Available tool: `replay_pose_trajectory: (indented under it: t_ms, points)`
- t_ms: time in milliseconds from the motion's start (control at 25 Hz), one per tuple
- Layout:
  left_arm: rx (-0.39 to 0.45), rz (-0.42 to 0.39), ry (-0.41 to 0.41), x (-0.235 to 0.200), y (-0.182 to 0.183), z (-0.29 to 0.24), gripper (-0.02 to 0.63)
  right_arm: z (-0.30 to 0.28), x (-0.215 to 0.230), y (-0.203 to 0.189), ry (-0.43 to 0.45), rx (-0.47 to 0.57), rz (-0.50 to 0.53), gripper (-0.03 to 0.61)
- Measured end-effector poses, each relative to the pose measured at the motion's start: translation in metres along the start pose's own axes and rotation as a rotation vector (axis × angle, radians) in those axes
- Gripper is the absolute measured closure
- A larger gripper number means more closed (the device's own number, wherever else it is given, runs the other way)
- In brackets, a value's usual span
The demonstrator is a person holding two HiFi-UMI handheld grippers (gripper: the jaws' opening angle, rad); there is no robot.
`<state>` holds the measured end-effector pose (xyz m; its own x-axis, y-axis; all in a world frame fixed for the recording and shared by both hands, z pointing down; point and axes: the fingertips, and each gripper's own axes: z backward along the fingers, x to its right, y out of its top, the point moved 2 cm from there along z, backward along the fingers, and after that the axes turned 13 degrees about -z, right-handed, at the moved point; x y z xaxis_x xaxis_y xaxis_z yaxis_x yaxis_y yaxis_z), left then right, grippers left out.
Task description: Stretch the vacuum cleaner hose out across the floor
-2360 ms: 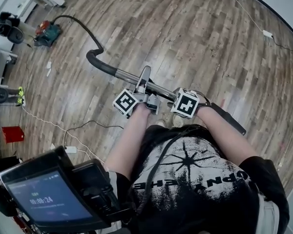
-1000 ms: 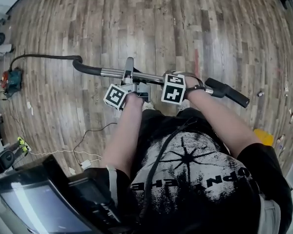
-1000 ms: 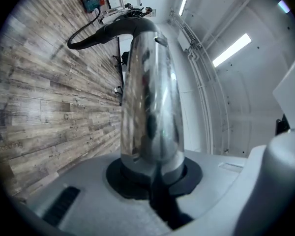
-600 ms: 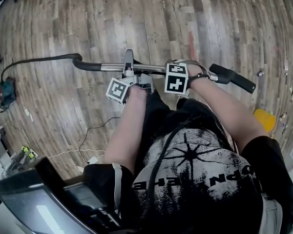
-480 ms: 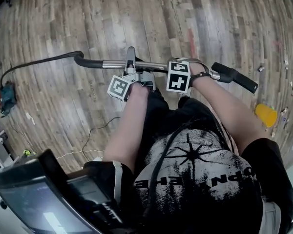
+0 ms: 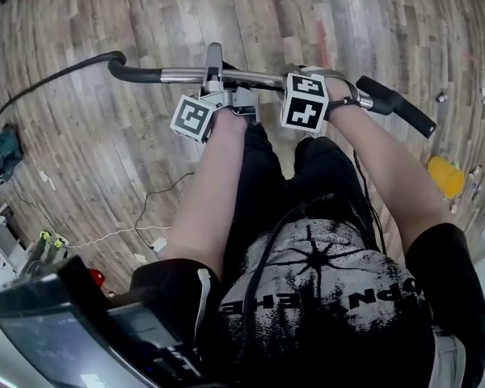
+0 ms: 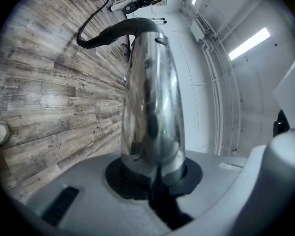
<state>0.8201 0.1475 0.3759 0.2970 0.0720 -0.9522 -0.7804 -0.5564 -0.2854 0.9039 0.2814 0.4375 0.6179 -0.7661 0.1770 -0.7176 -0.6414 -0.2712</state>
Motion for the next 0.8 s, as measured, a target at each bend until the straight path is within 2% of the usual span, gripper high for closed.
replay_pose_trajectory:
  t_ms: [80,200,360,480,520,600,760,800]
  points:
    - [0.004,-0.02,0.014,-0.01,0.001,-0.001,0.571,-0.008,0.007,0.001,-0.019,-0.001,0.018,0.495]
    - [-0.057,-0.108,0.011,-0.025,-0.003,-0.003,0.541,-0.02,0.018,-0.002,-0.036,0.0,0.004,0.494]
    - [-0.076,0.014,-0.015,-0.038,-0.022,-0.004,0.5,-0.039,0.032,-0.011,-0.066,-0.01,0.033,0.494]
    - [-0.052,0.033,-0.007,-0.058,-0.031,-0.004,0.403,-0.062,0.036,-0.022,-0.06,-0.011,0.047,0.492]
    - [-0.046,0.034,0.002,-0.065,-0.035,-0.003,0.39,-0.07,0.038,-0.025,-0.059,-0.008,0.052,0.492]
    - [-0.059,0.045,0.015,-0.079,-0.047,-0.005,0.388,-0.083,0.05,-0.032,-0.066,0.001,0.049,0.492]
    - [-0.152,0.076,0.036,-0.103,-0.085,0.004,0.393,-0.098,0.097,-0.051,-0.12,-0.007,-0.005,0.492]
    - [-0.182,0.05,0.038,-0.111,-0.089,0.01,0.433,-0.103,0.107,-0.055,-0.14,-0.011,-0.001,0.492]
